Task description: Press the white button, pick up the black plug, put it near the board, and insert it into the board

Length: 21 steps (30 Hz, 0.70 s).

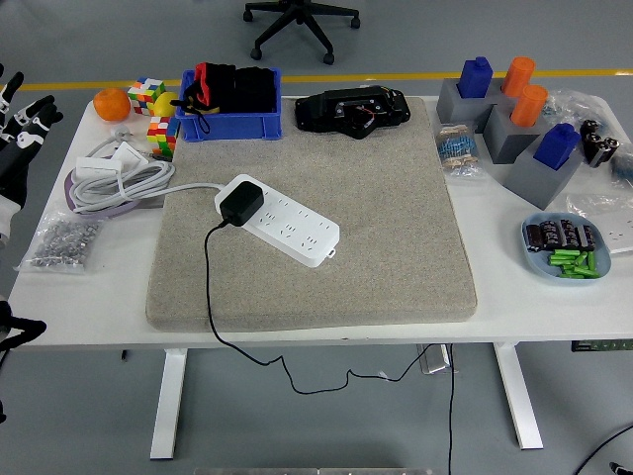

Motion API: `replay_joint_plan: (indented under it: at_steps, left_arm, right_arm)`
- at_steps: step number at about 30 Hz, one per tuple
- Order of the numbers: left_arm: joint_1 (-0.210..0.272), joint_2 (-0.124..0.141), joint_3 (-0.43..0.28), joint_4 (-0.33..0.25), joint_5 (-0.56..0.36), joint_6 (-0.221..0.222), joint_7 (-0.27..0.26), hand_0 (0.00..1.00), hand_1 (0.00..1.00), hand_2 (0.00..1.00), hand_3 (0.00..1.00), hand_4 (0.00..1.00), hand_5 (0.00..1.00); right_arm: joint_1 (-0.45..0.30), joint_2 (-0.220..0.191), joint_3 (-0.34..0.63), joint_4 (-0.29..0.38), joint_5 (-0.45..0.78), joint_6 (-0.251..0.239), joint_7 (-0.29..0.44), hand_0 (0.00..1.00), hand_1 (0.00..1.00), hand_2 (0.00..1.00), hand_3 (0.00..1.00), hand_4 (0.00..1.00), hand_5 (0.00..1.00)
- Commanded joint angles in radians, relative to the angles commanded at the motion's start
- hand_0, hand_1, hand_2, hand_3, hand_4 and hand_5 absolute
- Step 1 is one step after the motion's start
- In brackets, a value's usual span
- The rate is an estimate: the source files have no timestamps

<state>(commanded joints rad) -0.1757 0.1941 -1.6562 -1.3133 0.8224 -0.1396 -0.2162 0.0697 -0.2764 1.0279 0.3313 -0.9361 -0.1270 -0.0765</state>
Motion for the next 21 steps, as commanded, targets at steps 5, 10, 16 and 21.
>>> replay_joint_plan:
  at_steps: [5,10,16,21]
  left_arm:
    - [-0.003,-0.001,-0.017,0.002,-0.214,-0.105,0.07,0.246,0.505,0.942,0.998,0.827,0.002]
    - [-0.005,-0.002,-0.036,0.01,-0.429,-0.201,0.184,0.246,0.505,0.942,0.998,0.827,0.002]
    - [-0.007,0.002,-0.046,0.035,-0.676,-0.287,0.327,0.185,0.429,0.929,0.998,0.828,0.002]
    - [-0.008,0.006,-0.04,0.047,-0.89,-0.307,0.377,0.13,0.33,0.895,0.998,0.823,0.007]
  right_arm:
    - [0.001,-0.001,-0.001,0.0,0.001,0.0,0.0,0.823,0.658,0.655,0.634,0.758,0.501]
    - [0.002,0.001,-0.002,0.0,0.001,0.0,0.0,0.823,0.658,0.655,0.634,0.758,0.501]
    - [0.001,-0.002,-0.007,-0.001,0.003,0.0,0.001,0.823,0.658,0.655,0.635,0.759,0.503]
    - [0.003,-0.004,-0.013,0.0,0.005,0.001,0.001,0.823,0.658,0.655,0.635,0.76,0.504]
